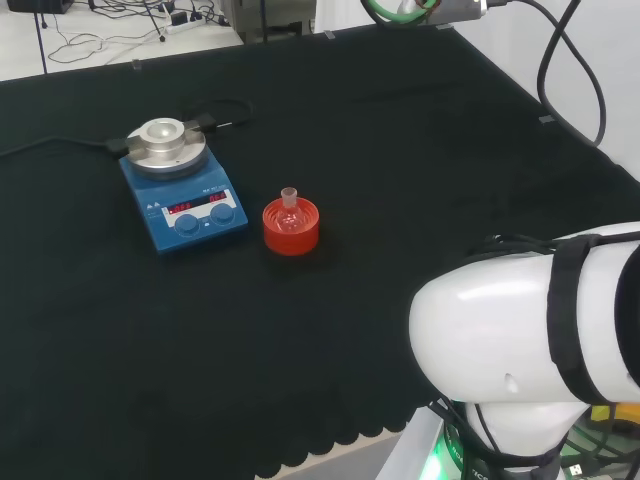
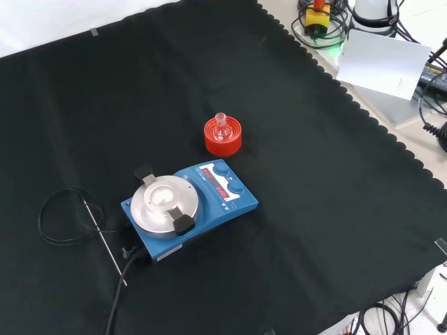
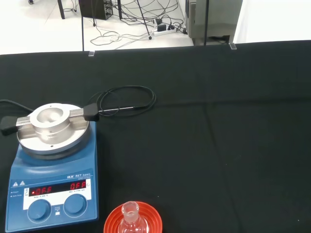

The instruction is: Pick up the round-bottom flask.

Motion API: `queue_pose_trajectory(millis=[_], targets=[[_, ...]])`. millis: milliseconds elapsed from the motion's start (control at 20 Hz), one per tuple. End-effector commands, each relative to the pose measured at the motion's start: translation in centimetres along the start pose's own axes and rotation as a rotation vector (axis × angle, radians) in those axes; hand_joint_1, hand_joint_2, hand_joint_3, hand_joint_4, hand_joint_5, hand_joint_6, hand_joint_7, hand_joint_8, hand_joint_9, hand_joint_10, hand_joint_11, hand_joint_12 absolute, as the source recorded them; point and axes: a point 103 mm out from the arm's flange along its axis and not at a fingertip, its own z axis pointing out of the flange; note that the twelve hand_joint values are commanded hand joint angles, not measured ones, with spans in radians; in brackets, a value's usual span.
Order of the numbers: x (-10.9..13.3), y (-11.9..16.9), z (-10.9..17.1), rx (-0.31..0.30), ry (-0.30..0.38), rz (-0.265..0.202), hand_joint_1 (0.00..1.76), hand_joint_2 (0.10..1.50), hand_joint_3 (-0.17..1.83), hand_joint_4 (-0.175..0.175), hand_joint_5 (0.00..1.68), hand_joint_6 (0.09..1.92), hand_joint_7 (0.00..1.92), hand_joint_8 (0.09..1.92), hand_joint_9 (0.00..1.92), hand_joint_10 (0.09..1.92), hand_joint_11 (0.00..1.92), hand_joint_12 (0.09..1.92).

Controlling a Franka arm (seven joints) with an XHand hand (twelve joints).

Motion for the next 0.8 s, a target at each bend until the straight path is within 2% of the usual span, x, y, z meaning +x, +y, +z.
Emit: queue_pose_trajectory(millis=[50,250,800], targets=[[-0.1,0.1,0.0,-0.008,-0.005,0.001,0.06,1.17,0.54,0.015,0.31,0.40,0.10,0.54,0.23,0.62,0.07,1.29],[-0.3,0.4,0.0,-0.009,-0.004,0.004,0.01,1.30,0.32,0.015,0.37,0.26,0.11,0.50,0.23,0.60,0.04,1.35],[-1.2,1.8,2.1,0.021,0.015,0.031,0.00,1.33,0.25,0.014,0.40,0.20,0.12,0.49,0.23,0.59,0.04,1.35]])
